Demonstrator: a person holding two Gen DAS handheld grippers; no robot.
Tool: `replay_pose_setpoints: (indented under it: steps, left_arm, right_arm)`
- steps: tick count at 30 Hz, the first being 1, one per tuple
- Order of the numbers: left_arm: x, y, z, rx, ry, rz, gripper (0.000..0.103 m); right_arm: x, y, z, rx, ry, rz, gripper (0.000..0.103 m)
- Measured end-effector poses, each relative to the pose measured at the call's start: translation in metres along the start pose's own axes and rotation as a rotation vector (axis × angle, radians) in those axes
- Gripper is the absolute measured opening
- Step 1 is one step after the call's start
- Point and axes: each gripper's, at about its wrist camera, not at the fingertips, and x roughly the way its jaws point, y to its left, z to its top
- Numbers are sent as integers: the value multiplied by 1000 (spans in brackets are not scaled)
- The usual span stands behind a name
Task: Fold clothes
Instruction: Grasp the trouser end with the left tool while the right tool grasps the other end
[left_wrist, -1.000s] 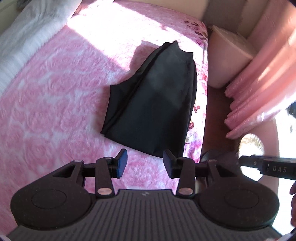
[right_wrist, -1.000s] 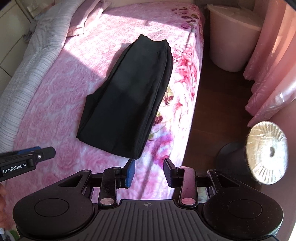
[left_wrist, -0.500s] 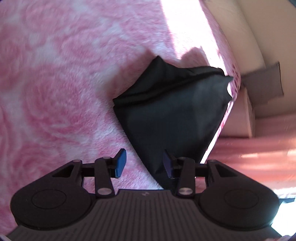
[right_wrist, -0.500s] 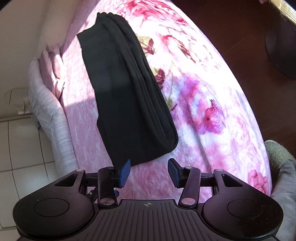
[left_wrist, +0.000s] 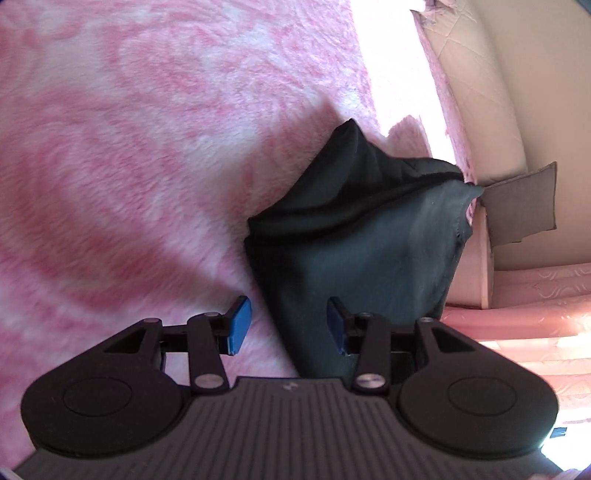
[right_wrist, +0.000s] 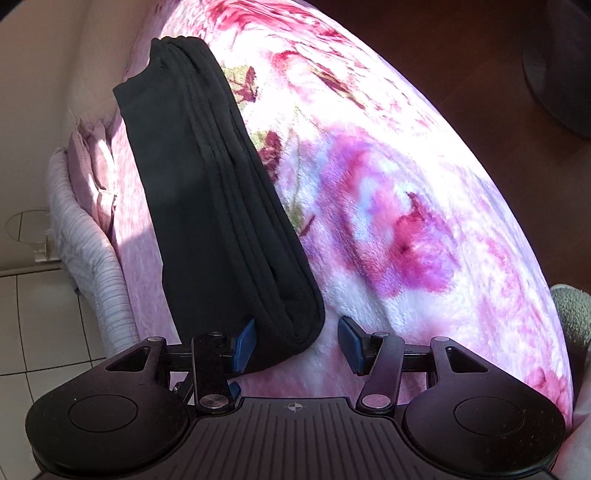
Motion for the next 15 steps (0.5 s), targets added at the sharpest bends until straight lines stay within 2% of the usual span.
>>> replay_pose_setpoints:
  steps: [7, 8, 9, 12, 15]
  left_arm:
    - [12, 12, 11, -50, -17, -61, 37]
    - [11, 15, 10, -56, -17, -65, 30]
    - [11, 18, 10, -61, -16, -69, 23]
    - [10, 25, 9, -78, -18, -77, 16]
    - [8, 16, 8, -44, -32, -58, 10]
  right_arm:
    - [12, 2, -3, -30, -16, 9, 51]
    - [13, 2, -4, -36, -20, 5, 44]
    - [14, 1, -5, -45, -21, -8, 31]
    - [13, -7, -1, -28, 3, 5, 21]
    - [10, -4, 5, -18, 40, 3, 15]
